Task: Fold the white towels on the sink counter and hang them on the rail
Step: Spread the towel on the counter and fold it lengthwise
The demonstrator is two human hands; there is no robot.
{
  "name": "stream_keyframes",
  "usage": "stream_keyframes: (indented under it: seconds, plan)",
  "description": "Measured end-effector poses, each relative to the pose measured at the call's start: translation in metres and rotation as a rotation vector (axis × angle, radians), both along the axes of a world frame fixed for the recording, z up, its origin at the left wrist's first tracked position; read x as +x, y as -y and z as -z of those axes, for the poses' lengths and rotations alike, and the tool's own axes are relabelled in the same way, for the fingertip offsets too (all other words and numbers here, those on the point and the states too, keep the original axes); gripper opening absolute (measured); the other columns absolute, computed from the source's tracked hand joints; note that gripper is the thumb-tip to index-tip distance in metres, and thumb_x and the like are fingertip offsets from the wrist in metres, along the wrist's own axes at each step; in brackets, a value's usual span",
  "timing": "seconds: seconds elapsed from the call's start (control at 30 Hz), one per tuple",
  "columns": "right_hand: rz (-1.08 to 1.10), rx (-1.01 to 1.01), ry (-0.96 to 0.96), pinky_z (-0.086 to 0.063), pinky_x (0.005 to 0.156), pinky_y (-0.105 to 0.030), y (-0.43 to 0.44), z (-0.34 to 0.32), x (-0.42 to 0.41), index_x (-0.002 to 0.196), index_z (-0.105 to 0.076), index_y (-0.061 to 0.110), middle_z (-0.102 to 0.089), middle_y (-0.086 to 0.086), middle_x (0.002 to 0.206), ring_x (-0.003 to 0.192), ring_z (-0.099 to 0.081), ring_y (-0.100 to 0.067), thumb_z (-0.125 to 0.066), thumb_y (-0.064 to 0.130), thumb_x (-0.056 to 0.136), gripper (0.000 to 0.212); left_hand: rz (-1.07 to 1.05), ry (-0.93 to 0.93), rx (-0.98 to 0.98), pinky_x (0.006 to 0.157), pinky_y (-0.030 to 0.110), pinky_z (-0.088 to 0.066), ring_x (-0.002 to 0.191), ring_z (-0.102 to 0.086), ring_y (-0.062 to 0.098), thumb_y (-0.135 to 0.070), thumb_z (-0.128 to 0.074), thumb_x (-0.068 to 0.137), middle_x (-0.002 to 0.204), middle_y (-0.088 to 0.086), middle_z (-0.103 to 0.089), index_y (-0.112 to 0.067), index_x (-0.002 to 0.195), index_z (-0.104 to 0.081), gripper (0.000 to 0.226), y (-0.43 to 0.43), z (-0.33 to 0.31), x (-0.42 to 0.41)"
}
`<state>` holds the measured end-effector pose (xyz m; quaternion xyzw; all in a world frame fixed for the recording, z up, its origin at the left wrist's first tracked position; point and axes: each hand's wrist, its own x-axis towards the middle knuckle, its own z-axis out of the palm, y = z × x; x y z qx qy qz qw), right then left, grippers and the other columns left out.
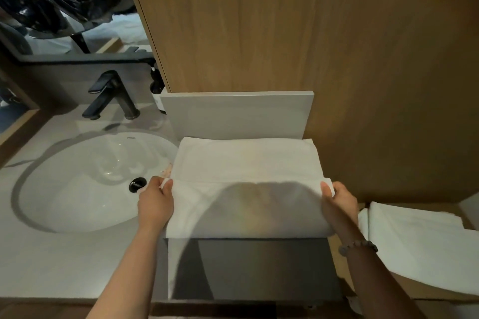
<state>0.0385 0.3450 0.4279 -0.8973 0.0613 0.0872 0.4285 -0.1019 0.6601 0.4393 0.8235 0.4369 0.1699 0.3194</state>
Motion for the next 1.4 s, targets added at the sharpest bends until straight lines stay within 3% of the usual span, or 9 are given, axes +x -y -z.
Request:
stream_keyframes:
  seconds: [0.37, 0.53, 0.73, 1.03, 1.13, 1.2, 1.27, 1.33, 1.4]
  plan:
    - [-0.015, -0.107, -0.036, -0.046, 0.095, -0.046, 0.003, 0.02, 0.008, 0.123, -0.051, 0.01, -0.058, -0.014, 0.12, 0.109, -0.055, -0.032, -0.034, 0.043, 0.099, 0.044, -0.005, -0.178, 0.058, 0.076, 0.042, -0.045, 0.095, -0.057, 0.042, -0.032, -0.042, 0.097, 0.098, 0.023, -0.064, -0.005, 0.109, -0.053, 0.031, -0.006, 0.012, 0.01]
    - [-0.016, -0.137, -0.078, -0.043, 0.097, -0.045, -0.001, 0.018, 0.01, 0.13, -0.048, 0.01, -0.055, -0.013, 0.128, 0.116, -0.052, -0.033, -0.034, 0.042, 0.099, 0.046, -0.015, -0.23, 0.075, 0.076, 0.041, -0.042, 0.101, -0.055, 0.042, -0.031, -0.04, 0.098, 0.106, 0.023, -0.061, -0.006, 0.113, -0.052, 0.032, -0.002, 0.007, 0.011]
    - [-0.021, -0.183, -0.046, -0.047, 0.091, -0.043, -0.002, 0.013, 0.006, 0.123, -0.051, 0.014, -0.06, -0.012, 0.12, 0.109, -0.056, -0.032, -0.034, 0.046, 0.098, 0.044, -0.005, -0.241, 0.108, 0.07, 0.037, -0.04, 0.094, -0.057, 0.039, -0.029, -0.04, 0.098, 0.101, 0.021, -0.062, -0.004, 0.108, -0.052, 0.029, -0.005, 0.006, 0.008]
    - [-0.032, -0.281, -0.075, -0.046, 0.097, -0.041, -0.007, 0.008, -0.003, 0.133, -0.045, 0.014, -0.054, -0.009, 0.133, 0.119, -0.053, -0.03, -0.032, 0.048, 0.098, 0.05, 0.041, -0.319, 0.216, 0.067, 0.035, -0.04, 0.085, -0.056, 0.033, -0.032, -0.038, 0.098, 0.098, 0.015, -0.061, -0.006, 0.102, -0.052, 0.03, -0.005, 0.006, 0.001]
    - [0.008, -0.413, 0.048, -0.042, 0.099, -0.038, -0.011, -0.001, -0.009, 0.132, -0.045, 0.013, -0.051, -0.008, 0.135, 0.122, -0.05, -0.026, -0.035, 0.044, 0.098, 0.046, 0.073, -0.407, 0.352, 0.07, 0.039, -0.044, 0.095, -0.056, 0.035, -0.03, -0.043, 0.097, 0.107, 0.015, -0.058, -0.004, 0.107, -0.052, 0.03, -0.007, 0.001, 0.005]
    - [-0.001, -0.508, 0.218, -0.03, 0.108, -0.037, -0.022, -0.006, -0.015, 0.134, -0.043, 0.015, -0.044, -0.006, 0.141, 0.131, -0.04, -0.023, -0.038, 0.041, 0.098, 0.045, 0.146, -0.316, 0.476, 0.068, 0.042, -0.047, 0.089, -0.058, 0.039, -0.022, -0.055, 0.091, 0.102, 0.02, -0.059, 0.002, 0.105, -0.056, 0.028, 0.002, 0.0, 0.009]
    - [-0.163, -0.566, 0.354, -0.017, 0.115, -0.037, -0.046, -0.008, -0.029, 0.139, -0.042, 0.016, -0.037, -0.006, 0.149, 0.14, -0.03, -0.023, -0.031, 0.04, 0.1, 0.048, 0.31, -0.155, 0.55, 0.071, 0.045, -0.052, 0.086, -0.062, 0.041, -0.023, -0.051, 0.086, 0.102, 0.022, -0.063, 0.003, 0.106, -0.06, 0.034, 0.026, -0.004, 0.014]
    - [-0.4, -0.559, 0.436, -0.018, 0.115, -0.047, -0.074, -0.004, -0.049, 0.135, -0.051, 0.012, -0.043, -0.01, 0.145, 0.136, -0.038, -0.03, -0.014, 0.042, 0.102, 0.057, 0.523, -0.132, 0.517, 0.104, 0.045, -0.038, 0.124, -0.049, 0.038, -0.028, -0.034, 0.095, 0.139, 0.015, -0.047, -0.005, 0.133, -0.048, 0.047, 0.062, -0.002, 0.017]
    - [-0.569, -0.525, 0.457, -0.021, 0.112, -0.053, -0.093, 0.014, -0.063, 0.133, -0.052, 0.011, -0.051, -0.012, 0.138, 0.131, -0.043, -0.034, -0.007, 0.043, 0.102, 0.063, 0.56, -0.243, 0.374, 0.116, 0.033, 0.002, 0.147, -0.002, 0.021, -0.035, -0.016, 0.102, 0.158, -0.001, 0.001, -0.019, 0.15, -0.009, 0.052, 0.089, 0.003, 0.019]
